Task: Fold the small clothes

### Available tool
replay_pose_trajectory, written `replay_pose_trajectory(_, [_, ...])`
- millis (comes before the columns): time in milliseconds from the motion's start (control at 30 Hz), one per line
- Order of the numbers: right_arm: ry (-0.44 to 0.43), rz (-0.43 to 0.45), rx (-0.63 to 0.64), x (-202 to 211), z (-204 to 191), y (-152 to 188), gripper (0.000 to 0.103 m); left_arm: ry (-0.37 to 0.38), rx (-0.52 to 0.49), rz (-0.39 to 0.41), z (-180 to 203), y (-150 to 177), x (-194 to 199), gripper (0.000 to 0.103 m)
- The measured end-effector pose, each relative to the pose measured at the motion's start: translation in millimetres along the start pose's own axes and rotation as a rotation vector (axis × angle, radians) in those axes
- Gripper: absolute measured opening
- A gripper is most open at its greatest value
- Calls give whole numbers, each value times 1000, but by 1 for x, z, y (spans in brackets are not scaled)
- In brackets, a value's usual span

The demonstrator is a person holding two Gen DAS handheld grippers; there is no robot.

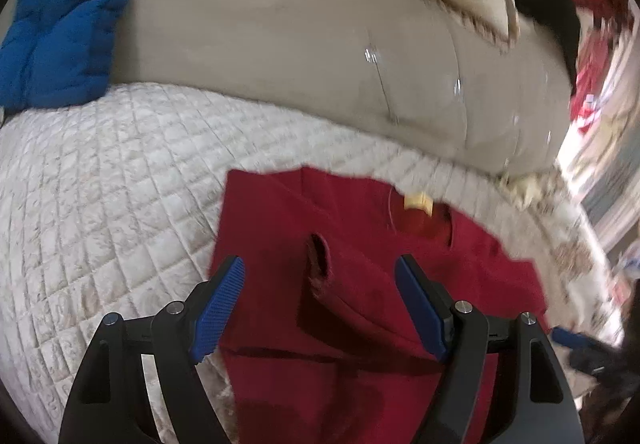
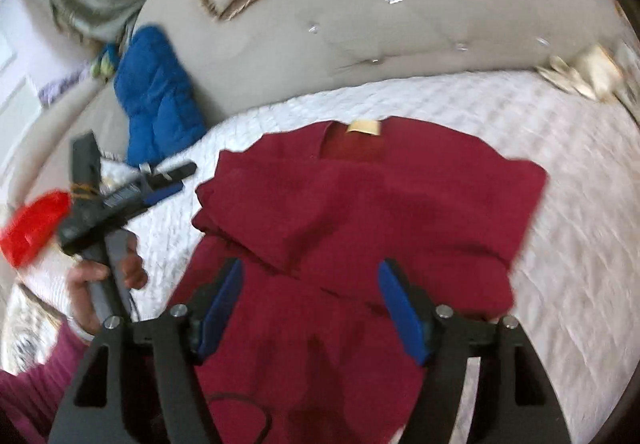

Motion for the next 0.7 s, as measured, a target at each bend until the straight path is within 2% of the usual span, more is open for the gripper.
replay_pose_trajectory(67, [16, 15, -31, 19, 7, 13, 74, -37, -38, -70, 7, 9, -18, 58])
replay_pose_trajectory(133, [48, 13, -41, 35, 11, 24, 74, -81, -65, -121, 11, 16, -37, 52])
replay_pose_trajectory(167, [72, 13, -47, 44, 13, 32, 74, -91, -59, -126, 13, 17, -43, 37])
replay_pose_trajectory(200, [87, 13, -50, 52, 14, 37, 74, -88, -46, -131, 15, 17, -47, 27])
replay_pose_trajectory(233, [106, 15, -52, 61, 15, 45, 74, -72, -27, -134, 19, 15, -49, 25])
replay_pose_trajectory(300, [139, 21, -59, 81, 18, 58, 74, -36, -25, -113, 27, 14, -46, 3])
replay_pose_trajectory(400, [197, 38, -76, 109, 22, 74, 74, 35, -39, -71, 40, 8, -31, 0])
replay_pose_trajectory(467, [216, 51, -103, 120, 29, 84, 75, 65, -67, 24, 46, 1, -11, 0])
replay_pose_trajectory(533, [229, 48, -147, 124, 35, 93, 75, 39, -99, 82, 45, -5, 2, 0])
replay_pose_trajectory(700, [212, 19, -154, 105, 29, 94, 75, -61, -26, 71, 14, -7, -8, 0])
Point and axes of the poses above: each gripper's, at about its wrist camera, not at the fingertips, and x roughly against the way its jaws point, z to its right, y to its underside, the point moved 3 cm from there along -x, roughly the way its jaws point, and after that the axes turned 9 degrees about x, right-handed, at the moved point
